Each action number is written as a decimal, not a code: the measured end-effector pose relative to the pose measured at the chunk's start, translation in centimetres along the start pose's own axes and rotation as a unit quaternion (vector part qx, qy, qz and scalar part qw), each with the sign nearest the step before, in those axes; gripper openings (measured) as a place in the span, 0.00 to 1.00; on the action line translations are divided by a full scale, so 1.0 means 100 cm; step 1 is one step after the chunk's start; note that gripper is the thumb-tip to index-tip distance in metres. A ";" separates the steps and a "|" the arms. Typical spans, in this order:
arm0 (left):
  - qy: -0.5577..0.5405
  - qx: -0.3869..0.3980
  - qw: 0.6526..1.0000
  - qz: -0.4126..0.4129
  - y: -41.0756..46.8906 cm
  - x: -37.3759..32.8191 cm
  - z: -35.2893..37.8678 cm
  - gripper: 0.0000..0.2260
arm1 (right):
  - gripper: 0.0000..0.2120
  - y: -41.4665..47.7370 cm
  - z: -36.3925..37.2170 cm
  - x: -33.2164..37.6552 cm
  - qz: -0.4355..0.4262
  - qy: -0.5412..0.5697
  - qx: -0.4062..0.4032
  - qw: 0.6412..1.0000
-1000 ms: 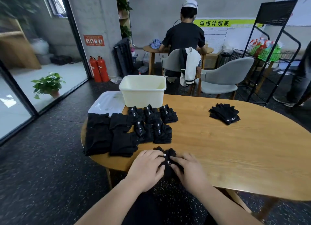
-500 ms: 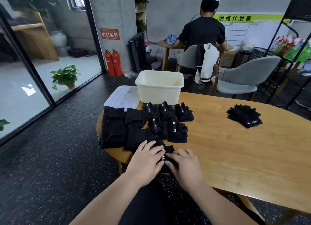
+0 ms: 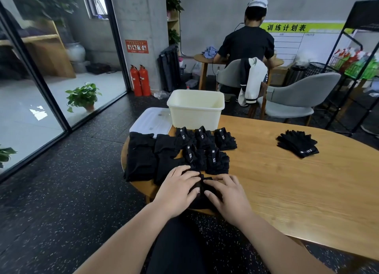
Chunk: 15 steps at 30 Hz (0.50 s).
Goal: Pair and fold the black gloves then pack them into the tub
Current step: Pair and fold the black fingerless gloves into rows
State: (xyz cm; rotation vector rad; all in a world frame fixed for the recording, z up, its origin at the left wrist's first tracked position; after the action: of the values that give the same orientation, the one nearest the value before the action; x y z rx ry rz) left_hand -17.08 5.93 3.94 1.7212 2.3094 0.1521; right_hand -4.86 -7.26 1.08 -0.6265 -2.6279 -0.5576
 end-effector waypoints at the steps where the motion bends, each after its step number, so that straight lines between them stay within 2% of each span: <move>1: -0.004 -0.001 1.000 -0.004 0.002 0.000 -0.002 0.22 | 0.23 0.002 -0.002 -0.003 0.004 0.003 0.002 1.000; 15: -0.011 0.027 0.999 0.013 0.055 -0.045 0.002 0.23 | 0.26 0.018 -0.042 -0.055 0.071 -0.061 0.047 0.994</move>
State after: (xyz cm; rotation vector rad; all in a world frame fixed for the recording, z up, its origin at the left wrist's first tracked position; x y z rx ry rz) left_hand -10.74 3.27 5.64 1.7711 2.2959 0.0746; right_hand 1.73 -9.61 2.69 -0.8340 -2.6756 -0.3611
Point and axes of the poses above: each hand's wrist, its own y-axis towards the middle knuckle, its own z-axis out of the palm, x = y × z, the point moved 7 cm from there along y, towards the middle knuckle, and after that the axes turned 2 degrees about y, right-handed, at the moved point
